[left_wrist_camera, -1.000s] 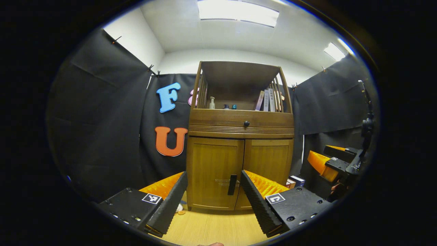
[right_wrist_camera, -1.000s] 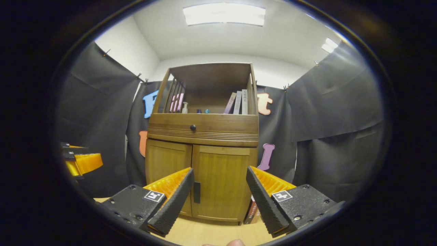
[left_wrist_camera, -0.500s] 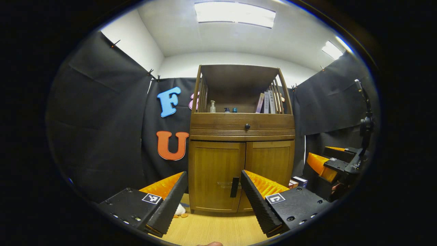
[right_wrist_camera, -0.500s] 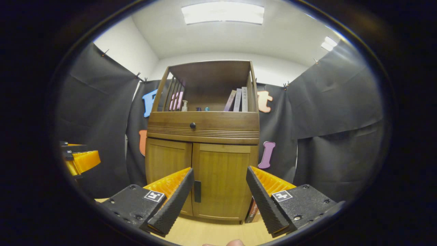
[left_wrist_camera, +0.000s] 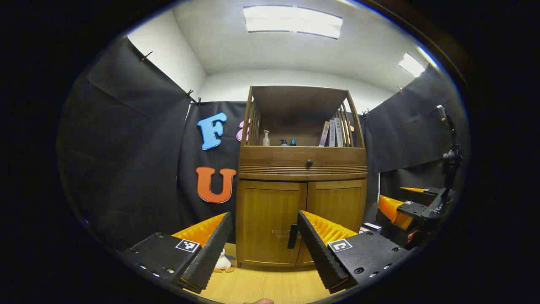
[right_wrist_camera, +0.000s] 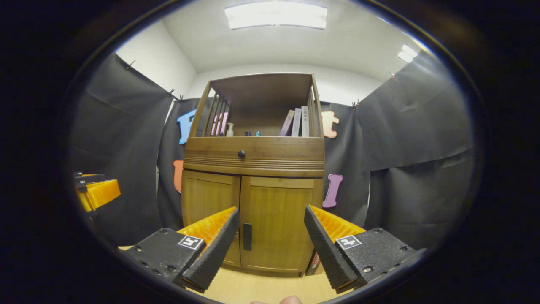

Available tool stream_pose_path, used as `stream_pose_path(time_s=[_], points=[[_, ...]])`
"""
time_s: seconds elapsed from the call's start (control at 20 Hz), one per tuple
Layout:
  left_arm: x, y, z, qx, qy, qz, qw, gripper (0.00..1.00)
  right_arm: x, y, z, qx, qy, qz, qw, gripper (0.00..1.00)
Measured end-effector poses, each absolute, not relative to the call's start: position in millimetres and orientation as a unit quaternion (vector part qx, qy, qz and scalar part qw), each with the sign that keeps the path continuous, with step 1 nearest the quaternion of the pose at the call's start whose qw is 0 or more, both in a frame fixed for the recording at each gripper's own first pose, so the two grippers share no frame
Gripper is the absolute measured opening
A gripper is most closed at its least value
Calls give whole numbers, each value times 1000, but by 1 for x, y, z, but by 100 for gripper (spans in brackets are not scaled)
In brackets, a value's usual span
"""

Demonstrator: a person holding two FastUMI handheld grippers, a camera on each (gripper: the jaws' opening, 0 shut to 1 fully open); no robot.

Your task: Open the right door of the double-door shoe cabinet with the right hand, and open the left door with the left hand.

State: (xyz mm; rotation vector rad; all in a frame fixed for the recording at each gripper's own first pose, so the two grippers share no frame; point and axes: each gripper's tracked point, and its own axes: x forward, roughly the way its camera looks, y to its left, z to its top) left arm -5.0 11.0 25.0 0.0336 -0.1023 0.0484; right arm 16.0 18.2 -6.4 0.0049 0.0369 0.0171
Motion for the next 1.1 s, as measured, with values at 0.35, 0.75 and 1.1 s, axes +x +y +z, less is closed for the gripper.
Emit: stream_pose_path(time_s=[0.35, 0.75, 1.1], points=[[-7, 14, 20, 19, -38, 31, 999, 100, 28, 27, -17, 2, 37, -3, 999, 99], [-11, 10, 14, 21, -18, 14, 1000, 100, 42, 31, -29, 6, 44, -45, 998, 100], [-7, 22, 7, 34, -9, 54, 998, 100, 106, 41, -74, 2, 92, -15, 996, 99]])
